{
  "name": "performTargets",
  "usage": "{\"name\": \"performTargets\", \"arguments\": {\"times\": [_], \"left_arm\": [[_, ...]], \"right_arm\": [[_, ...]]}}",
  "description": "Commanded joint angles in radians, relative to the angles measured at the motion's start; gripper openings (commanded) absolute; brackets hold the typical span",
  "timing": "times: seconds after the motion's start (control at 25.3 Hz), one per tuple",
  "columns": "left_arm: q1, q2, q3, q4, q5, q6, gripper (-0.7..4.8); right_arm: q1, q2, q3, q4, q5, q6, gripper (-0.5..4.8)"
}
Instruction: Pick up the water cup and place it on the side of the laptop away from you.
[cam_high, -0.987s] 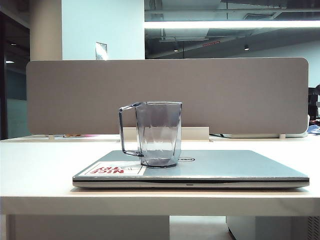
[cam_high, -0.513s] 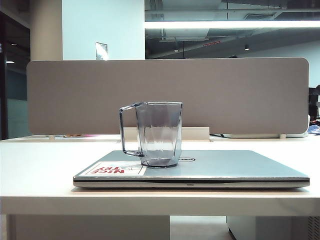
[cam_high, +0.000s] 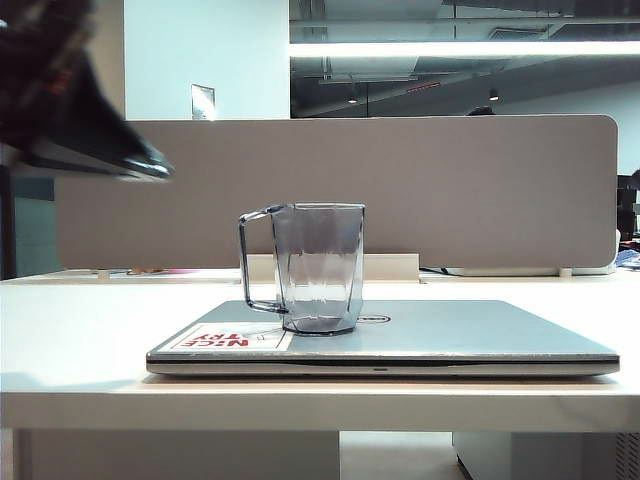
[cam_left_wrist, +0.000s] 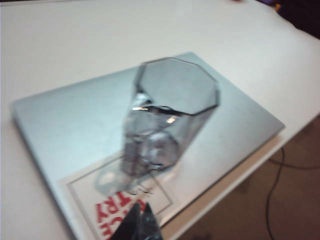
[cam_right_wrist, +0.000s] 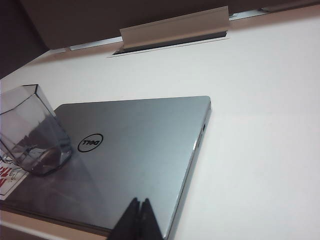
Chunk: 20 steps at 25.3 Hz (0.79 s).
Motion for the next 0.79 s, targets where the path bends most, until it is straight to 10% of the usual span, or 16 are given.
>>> {"name": "performTargets", "arguments": {"times": [0.04,0.79], "left_arm": [[-0.185,0.161,0.053,0.101,-0.193,0.002,-0.05],[-0.436,0.677,0.411,0.116,-0.504,-0.121,-0.05]], "right_arm": [[0.000,-0.002,-0.006,0.010,0.002,0.002,-0.01],[0.001,-0.002,-0.006,0.010,0.000,0.002,-0.01]]}}
